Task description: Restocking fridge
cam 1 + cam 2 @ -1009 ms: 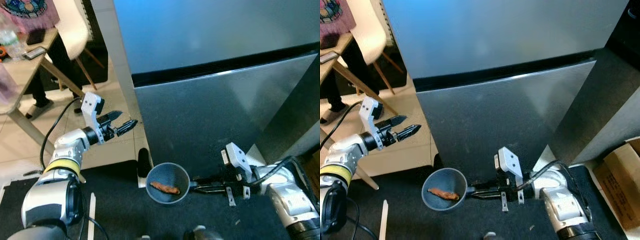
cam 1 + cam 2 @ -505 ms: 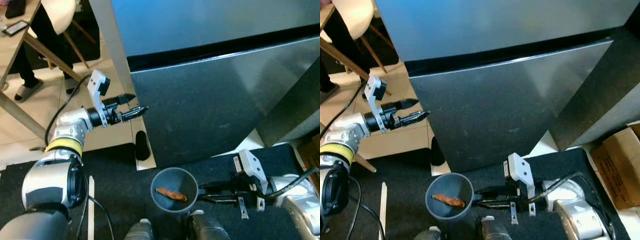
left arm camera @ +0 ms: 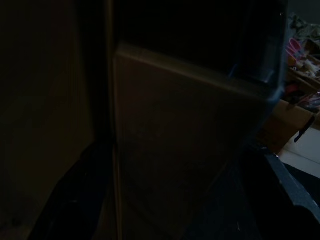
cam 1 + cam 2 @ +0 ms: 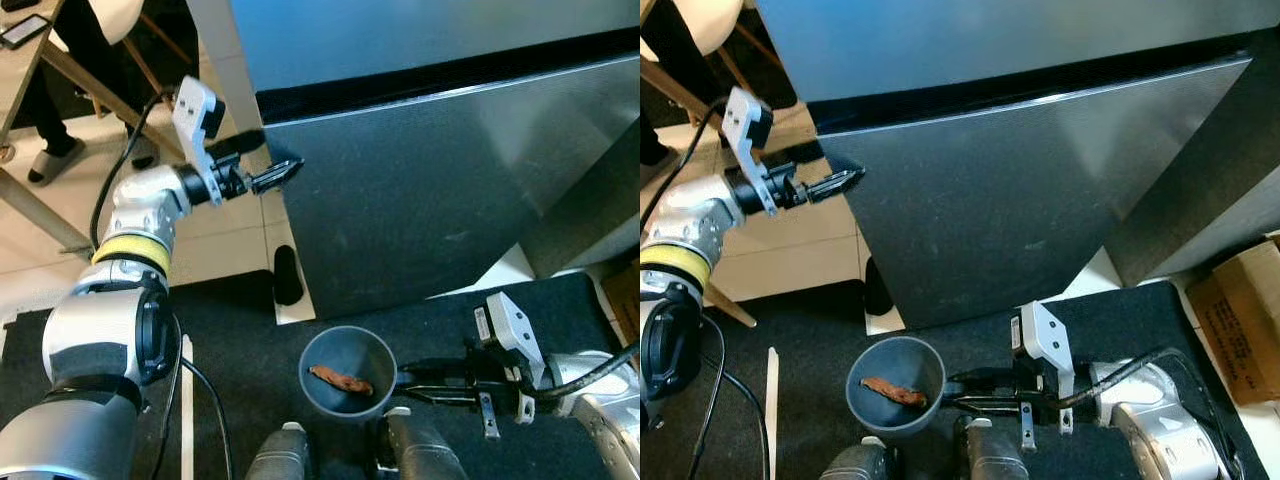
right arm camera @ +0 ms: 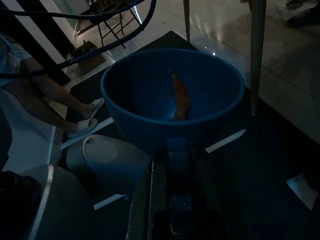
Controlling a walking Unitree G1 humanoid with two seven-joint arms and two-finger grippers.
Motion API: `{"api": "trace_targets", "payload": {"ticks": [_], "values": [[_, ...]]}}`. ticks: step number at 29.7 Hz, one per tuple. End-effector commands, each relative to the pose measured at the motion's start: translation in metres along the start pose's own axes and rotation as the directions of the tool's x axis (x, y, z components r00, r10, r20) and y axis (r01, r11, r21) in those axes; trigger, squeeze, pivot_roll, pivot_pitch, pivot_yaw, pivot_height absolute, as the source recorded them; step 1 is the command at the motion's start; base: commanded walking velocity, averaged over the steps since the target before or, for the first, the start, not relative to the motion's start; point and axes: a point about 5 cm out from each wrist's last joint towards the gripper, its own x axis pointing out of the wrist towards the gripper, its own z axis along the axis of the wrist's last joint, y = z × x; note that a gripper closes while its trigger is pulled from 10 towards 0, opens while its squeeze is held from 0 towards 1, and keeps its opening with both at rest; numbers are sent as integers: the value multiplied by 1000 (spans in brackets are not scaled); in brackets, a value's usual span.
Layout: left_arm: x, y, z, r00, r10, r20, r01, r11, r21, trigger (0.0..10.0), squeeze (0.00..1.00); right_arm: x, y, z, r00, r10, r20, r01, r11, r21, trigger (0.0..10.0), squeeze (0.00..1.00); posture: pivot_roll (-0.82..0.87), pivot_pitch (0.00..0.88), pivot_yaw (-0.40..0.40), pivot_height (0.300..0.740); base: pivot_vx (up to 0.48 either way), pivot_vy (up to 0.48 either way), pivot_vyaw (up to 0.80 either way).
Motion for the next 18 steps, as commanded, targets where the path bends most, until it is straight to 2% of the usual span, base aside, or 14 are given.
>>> {"api": "trace_targets", "payload": {"ticks": [1, 2, 3, 4, 5, 6, 9, 11, 12, 13, 16, 18], "values": [[13, -8, 5, 995, -98, 31, 98, 995, -2, 10000, 0, -1, 3, 3, 1000, -1, 6, 1, 1000, -12, 10000, 0, -196, 285, 67, 740, 0, 0, 0], [16, -14, 4, 985, -169, 32, 169, 985, -16, 10000, 0, -1, 3, 3, 1000, -3, 6, 3, 1000, -14, 10000, 0, -196, 282, 67, 740, 0, 0, 0], [16, -14, 4, 985, -169, 32, 169, 985, -16, 10000, 0, -1, 3, 3, 1000, -3, 6, 3, 1000, -14, 10000, 0, -196, 282, 67, 740, 0, 0, 0], [20, -21, 1, 963, -267, 23, 267, 963, -33, 10000, 0, -1, 3, 4, 1000, -3, 5, 3, 1000, -18, 10000, 0, -196, 282, 67, 740, 0, 0, 0], [20, -21, 1, 963, -267, 23, 267, 963, -33, 10000, 0, -1, 3, 4, 1000, -3, 5, 3, 1000, -18, 10000, 0, -196, 282, 67, 740, 0, 0, 0], [24, -29, -3, 934, -357, 9, 357, 933, -41, 10000, 0, -1, 3, 5, 1000, -3, 5, 3, 1000, -20, 10000, 0, -189, 270, 69, 740, 0, 0, 0], [24, -29, -3, 934, -357, 9, 357, 933, -41, 10000, 0, -1, 3, 5, 1000, -3, 5, 3, 1000, -20, 10000, 0, -189, 270, 69, 740, 0, 0, 0], [34, -48, -22, 875, -484, -14, 481, 873, -82, 10000, 0, 2, 0, 7, 1000, -3, 11, 3, 999, -35, 10000, 0, -176, 240, 77, 740, 0, 0, 0], [34, -48, -22, 875, -484, -14, 481, 873, -82, 10000, 0, 2, 0, 7, 1000, -3, 11, 3, 999, -35, 10000, 0, -176, 240, 77, 740, 0, 0, 0], [37, -57, -31, 855, -518, -16, 514, 851, -103, 10000, 0, 4, -1, 8, 1000, -1, 16, 2, 999, -41, 10000, 0, -175, 237, 79, 740, 0, 0, 0], [41, -65, -40, 839, -545, -10, 539, 833, -126, 10000, 0, 6, -1, 10, 1000, 3, 22, -2, 999, -48, 10000, 0, -169, 231, 81, 740, 0, 0, 0], [48, -81, -56, 808, -589, -6, 580, 797, -166, 10000, 0, 9, -1, 13, 999, 15, 31, -14, 998, -57, 10000, 0, -163, 223, 82, 740, 0, 0, 0]]}}
